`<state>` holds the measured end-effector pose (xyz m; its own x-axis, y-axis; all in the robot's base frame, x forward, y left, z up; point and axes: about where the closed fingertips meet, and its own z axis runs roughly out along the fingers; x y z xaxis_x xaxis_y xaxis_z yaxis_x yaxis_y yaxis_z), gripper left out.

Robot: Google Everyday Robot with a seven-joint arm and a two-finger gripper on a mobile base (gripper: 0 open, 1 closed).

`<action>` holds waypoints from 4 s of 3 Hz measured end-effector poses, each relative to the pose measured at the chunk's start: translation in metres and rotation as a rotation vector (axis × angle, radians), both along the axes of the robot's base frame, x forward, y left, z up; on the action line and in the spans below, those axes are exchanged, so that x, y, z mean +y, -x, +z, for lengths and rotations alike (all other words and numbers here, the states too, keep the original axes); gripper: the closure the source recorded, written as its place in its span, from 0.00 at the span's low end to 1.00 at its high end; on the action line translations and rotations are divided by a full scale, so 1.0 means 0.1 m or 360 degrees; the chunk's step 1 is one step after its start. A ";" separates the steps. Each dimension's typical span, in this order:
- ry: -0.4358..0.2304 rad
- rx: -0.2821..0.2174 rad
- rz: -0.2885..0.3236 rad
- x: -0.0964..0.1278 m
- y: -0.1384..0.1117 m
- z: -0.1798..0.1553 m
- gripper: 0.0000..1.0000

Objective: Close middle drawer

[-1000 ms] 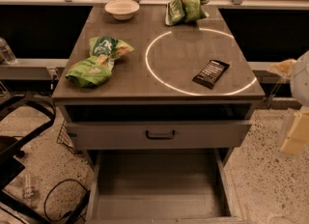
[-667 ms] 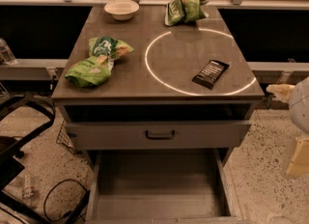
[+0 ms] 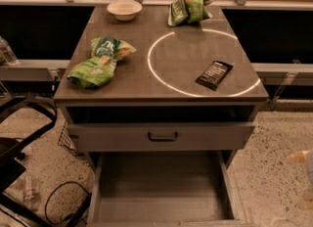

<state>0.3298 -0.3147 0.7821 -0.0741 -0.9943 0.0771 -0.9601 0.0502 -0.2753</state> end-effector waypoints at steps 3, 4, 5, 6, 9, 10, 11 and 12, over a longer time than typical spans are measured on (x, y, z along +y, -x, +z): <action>0.0006 0.0068 -0.0025 -0.27 0.39 -0.53 1.00; 0.0058 0.0045 -0.0036 -0.22 0.41 -0.56 1.00; 0.0162 0.0037 -0.0042 -0.17 0.57 -1.08 1.00; 0.0166 0.0097 -0.0003 -0.14 0.73 -1.69 1.00; -0.0230 0.0403 0.0179 0.22 0.95 -3.20 1.00; -0.0233 0.0403 0.0180 0.22 0.95 -3.21 1.00; -0.0253 0.0390 0.0191 0.29 0.96 -3.33 1.00; -0.0328 0.0306 0.0247 0.40 1.04 -3.62 1.00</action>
Offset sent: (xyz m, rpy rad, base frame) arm -0.0347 -0.0250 -0.0483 -0.0035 0.0394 -0.0145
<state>0.2262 -0.2742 0.4201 0.0762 -0.9887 -0.1293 -0.9941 -0.0653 -0.0871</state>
